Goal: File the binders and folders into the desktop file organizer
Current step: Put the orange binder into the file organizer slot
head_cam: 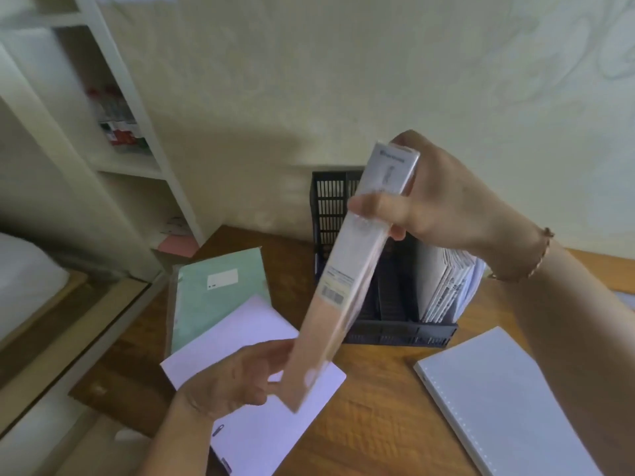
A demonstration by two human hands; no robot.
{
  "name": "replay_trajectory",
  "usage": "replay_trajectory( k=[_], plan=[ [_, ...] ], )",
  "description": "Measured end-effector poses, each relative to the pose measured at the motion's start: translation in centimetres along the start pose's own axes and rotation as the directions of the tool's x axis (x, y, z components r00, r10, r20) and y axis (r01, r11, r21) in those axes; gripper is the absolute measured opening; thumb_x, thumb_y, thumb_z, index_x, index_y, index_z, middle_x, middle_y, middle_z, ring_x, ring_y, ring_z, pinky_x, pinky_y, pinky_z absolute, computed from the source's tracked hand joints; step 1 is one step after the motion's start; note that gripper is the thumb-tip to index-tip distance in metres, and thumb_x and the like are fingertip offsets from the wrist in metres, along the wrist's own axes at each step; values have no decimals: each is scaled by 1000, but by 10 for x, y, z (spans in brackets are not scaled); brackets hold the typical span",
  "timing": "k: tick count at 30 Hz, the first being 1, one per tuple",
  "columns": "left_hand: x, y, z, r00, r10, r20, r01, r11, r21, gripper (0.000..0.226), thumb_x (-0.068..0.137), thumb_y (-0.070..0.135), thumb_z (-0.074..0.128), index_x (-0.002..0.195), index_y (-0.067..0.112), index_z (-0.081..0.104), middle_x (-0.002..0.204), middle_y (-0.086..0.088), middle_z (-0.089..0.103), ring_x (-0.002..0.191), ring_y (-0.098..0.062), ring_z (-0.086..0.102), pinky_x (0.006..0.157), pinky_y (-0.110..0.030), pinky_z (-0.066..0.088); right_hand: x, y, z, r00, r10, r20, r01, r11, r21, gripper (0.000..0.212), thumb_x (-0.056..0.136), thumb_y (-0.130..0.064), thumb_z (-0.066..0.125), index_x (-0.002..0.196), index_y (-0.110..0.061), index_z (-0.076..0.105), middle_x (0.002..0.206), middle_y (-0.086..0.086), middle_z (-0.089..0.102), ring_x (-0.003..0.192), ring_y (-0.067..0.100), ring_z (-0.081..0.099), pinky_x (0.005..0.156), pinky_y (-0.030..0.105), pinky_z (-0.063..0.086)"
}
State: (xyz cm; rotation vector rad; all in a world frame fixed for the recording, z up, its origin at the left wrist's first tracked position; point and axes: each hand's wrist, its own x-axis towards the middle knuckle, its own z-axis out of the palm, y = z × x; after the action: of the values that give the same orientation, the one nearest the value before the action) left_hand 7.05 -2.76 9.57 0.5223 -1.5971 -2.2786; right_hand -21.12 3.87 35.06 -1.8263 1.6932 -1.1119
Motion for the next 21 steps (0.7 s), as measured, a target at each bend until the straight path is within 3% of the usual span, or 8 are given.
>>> replay_trajectory(
  k=[3, 5, 7, 9, 11, 15, 18, 21],
  plan=[
    [12, 5, 18, 991, -134, -23, 124, 963, -240, 65, 92, 29, 64, 146, 8, 37, 149, -26, 36, 124, -33, 54, 96, -56, 48, 0, -2, -7, 981, -136, 137, 136, 991, 13, 63, 59, -54, 74, 97, -11, 49, 77, 7, 69, 58, 21, 65, 49, 35, 49],
    [25, 0, 24, 958, -278, -68, 233, 895, -380, 45, 101, 34, 48, 141, 14, 44, 125, -23, 58, 102, -28, 62, 77, -45, 54, -4, 1, -15, 951, -213, 226, 197, 976, 89, 56, 59, -50, 75, 95, -14, 50, 74, 6, 64, 63, 26, 63, 50, 34, 48],
    [40, 1, 34, 928, -354, -119, 276, 864, -422, 37, 99, 36, 50, 131, 19, 58, 103, -12, 68, 92, -32, 65, 68, -41, 56, -5, 10, -17, 927, -216, 308, 184, 974, 129, 55, 60, -50, 77, 95, -17, 51, 75, 1, 59, 67, 21, 61, 54, 31, 46],
    [55, 1, 41, 913, -383, -140, 297, 860, -415, 38, 90, 40, 64, 121, 19, 66, 102, -12, 69, 89, -34, 68, 70, -43, 58, 0, 21, -13, 921, -171, 349, 132, 982, 132, 59, 61, -53, 79, 99, -18, 51, 79, 0, 59, 71, 20, 61, 59, 29, 46],
    [68, -5, 37, 912, -383, -148, 307, 876, -373, 48, 84, 40, 71, 127, 21, 62, 110, -12, 64, 95, -33, 65, 77, -47, 58, 7, 31, -8, 921, -122, 369, 83, 989, 120, 67, 63, -54, 80, 105, -13, 48, 78, 0, 60, 68, 18, 60, 58, 26, 46],
    [86, -11, 15, 922, -359, -143, 281, 877, -390, 69, 73, 33, 84, 134, 21, 55, 121, -16, 61, 101, -37, 65, 83, -54, 57, 20, 36, -6, 924, -126, 360, 72, 985, 158, 63, 63, -36, 84, 105, -9, 45, 71, -17, 59, 58, 0, 55, 53, 10, 41],
    [93, -9, 2, 945, -303, -122, 248, 908, -337, 64, 84, 26, 76, 140, 25, 46, 134, -14, 58, 116, -41, 60, 95, -62, 50, 25, 23, -9, 932, -156, 328, 103, 979, 175, 74, 61, -53, 83, 111, -13, 46, 74, -15, 63, 60, 3, 59, 53, 12, 44],
    [106, -6, -17, 965, -215, -151, 158, 934, -321, 63, 85, 15, 72, 140, 28, 44, 140, -11, 54, 123, -42, 55, 92, -60, 52, 32, 17, -8, 939, -223, 263, 187, 970, 154, 70, 59, -49, 82, 113, -21, 48, 85, -10, 66, 71, 13, 65, 58, 18, 50]
  ],
)
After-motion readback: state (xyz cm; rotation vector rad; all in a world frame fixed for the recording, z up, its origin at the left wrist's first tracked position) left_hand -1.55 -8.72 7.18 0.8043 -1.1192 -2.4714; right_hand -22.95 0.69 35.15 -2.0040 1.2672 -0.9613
